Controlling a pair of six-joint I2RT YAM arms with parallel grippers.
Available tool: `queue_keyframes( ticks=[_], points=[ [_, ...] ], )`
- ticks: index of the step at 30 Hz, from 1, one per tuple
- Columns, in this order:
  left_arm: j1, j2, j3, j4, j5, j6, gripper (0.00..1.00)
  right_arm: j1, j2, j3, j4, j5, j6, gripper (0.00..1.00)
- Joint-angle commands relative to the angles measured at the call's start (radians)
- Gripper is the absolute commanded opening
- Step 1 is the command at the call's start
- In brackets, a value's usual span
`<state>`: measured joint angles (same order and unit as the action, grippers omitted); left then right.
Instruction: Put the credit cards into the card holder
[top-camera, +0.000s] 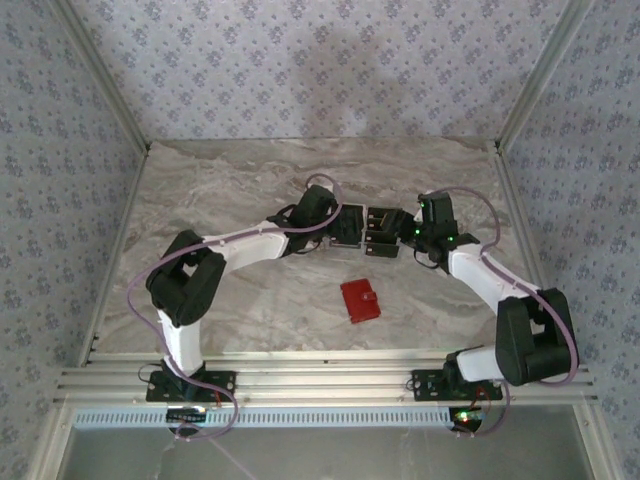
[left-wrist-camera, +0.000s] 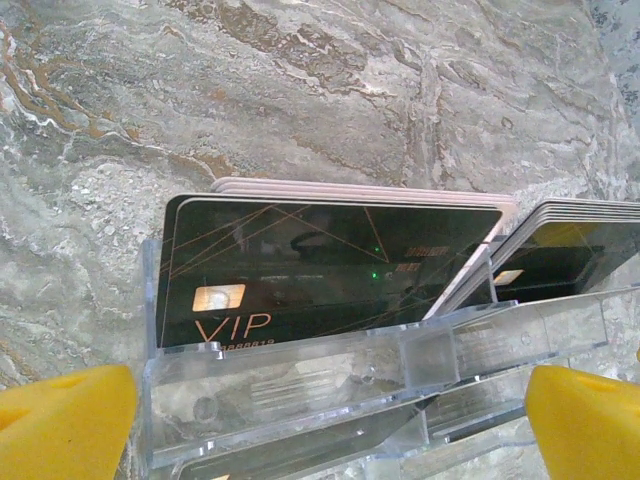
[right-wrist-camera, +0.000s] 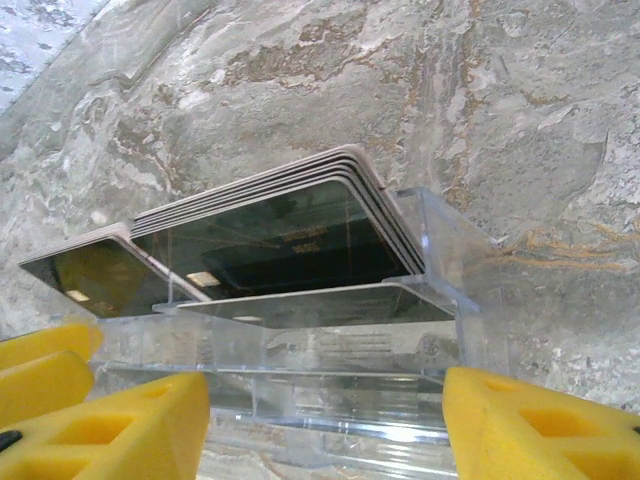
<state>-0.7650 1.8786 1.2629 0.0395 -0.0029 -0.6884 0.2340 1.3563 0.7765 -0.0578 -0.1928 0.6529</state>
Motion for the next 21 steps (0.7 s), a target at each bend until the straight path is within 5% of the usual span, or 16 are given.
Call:
queue_keyframes(
  ticks=[1,6,11,21],
  points=[
    [0.005,-0.067,0.002,-0.043,0.012,0.033,1.00,0.016,-0.063,-0.007,-0.069,-0.014,-0.016,0.65],
    [0.006,-0.158,-0.030,-0.068,-0.007,0.050,1.00,0.082,-0.179,-0.006,-0.205,0.031,-0.064,0.65],
    [0.019,-0.308,-0.119,-0.111,-0.058,0.034,1.00,0.254,-0.239,-0.003,-0.375,0.143,-0.056,0.65],
    [0.111,-0.645,-0.388,-0.389,-0.196,-0.049,1.00,0.596,-0.052,0.053,-0.632,0.429,-0.033,0.62]
  ],
)
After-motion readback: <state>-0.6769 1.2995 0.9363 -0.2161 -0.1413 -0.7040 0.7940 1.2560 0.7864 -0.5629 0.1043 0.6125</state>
